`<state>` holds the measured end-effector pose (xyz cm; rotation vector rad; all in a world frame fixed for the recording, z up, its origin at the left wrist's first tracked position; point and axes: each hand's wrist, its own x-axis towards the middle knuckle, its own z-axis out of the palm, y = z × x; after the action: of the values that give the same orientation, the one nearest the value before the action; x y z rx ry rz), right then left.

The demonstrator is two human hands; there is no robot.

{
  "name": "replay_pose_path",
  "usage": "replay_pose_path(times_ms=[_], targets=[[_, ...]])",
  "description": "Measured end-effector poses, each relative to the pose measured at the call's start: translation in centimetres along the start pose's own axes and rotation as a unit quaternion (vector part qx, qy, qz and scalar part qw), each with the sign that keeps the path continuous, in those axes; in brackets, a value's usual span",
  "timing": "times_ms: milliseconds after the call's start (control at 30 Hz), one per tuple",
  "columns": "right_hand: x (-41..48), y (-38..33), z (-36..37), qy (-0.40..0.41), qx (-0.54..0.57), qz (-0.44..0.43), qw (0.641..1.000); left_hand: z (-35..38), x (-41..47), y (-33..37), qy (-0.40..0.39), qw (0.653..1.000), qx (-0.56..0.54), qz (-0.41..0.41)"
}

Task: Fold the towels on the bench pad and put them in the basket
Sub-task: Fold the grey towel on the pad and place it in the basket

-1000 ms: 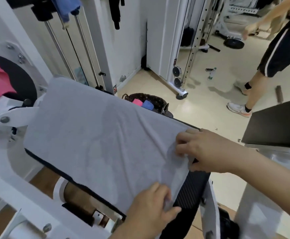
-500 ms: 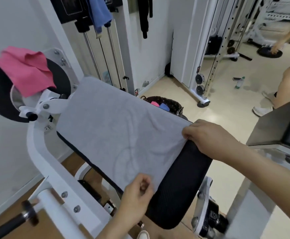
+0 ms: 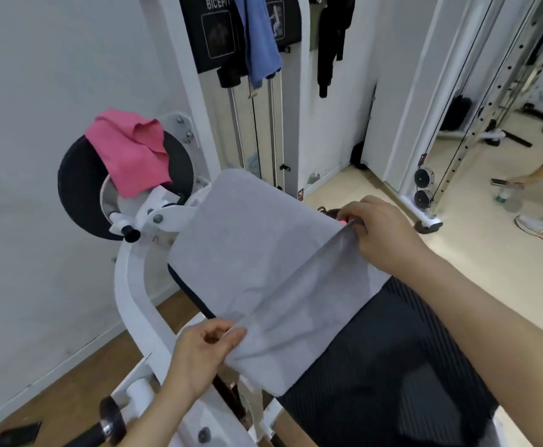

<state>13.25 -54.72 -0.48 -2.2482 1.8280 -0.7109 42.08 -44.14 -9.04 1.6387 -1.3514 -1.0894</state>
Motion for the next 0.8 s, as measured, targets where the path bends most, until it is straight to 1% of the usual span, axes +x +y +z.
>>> replay_pose_path(times_ms=[67,167,333,467,600,800], targets=[[2.5,-1.4,1.4,0.034,0.013,0.025,0.999,-2.1,2.4,-0.9,0.022,1.0,-0.011,-0.006],[6.3,-3.1,3.5,0.066,0.027,0.05,0.996,-4.7,5.7,-2.4,0.029,0.999,-0.036,-0.013],[12.2,-6.1,6.7,0.062,-0.002,0.039,0.997,-7.0,10.6,-4.9,0.06,0.992,-0.093,-0.054],[16.4,-9.0,8.2,0.081,0.006,0.015,0.997,-8.6,13.8,-6.2,0.124,0.98,-0.142,-0.07],[20.3,-11.1,10.5,0.066,0.001,-0.012,0.998,-9.8,16.6,-7.9,0.161,0.973,-0.151,-0.072],[24.7,-12.1,14.0,0.039,-0.022,-0.025,0.999,-10.4,20.5,-9.1,0.213,0.96,-0.165,-0.077]])
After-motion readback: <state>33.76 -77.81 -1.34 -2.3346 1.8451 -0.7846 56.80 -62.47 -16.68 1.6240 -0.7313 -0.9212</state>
